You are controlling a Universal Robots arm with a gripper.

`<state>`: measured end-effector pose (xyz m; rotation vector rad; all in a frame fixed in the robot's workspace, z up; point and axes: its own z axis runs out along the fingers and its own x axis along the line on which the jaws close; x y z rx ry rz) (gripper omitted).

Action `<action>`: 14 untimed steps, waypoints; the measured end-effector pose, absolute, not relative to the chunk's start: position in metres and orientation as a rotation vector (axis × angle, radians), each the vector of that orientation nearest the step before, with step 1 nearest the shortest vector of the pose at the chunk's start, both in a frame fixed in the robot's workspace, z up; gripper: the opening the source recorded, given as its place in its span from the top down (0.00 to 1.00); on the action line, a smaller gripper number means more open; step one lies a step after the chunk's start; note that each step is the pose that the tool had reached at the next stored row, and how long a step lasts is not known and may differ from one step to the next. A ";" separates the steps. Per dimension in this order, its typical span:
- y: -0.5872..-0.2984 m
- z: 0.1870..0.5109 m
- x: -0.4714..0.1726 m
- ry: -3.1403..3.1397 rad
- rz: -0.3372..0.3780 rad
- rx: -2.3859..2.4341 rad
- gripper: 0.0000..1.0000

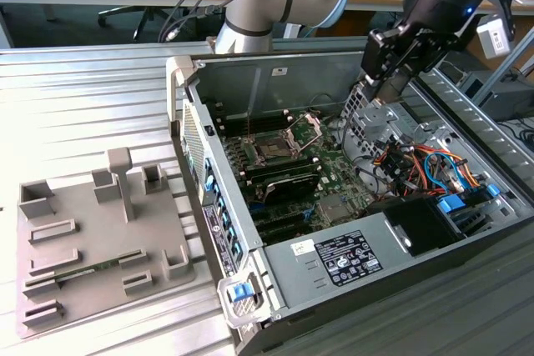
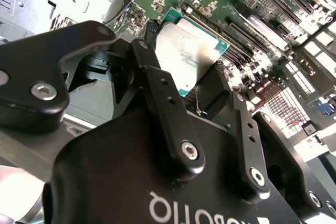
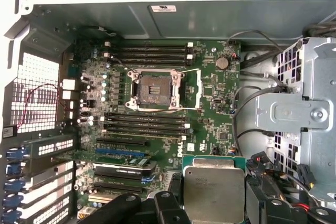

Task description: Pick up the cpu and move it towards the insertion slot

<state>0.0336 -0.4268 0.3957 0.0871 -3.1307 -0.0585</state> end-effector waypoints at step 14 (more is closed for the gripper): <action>-0.427 0.394 0.032 -3.131 -0.058 0.087 0.45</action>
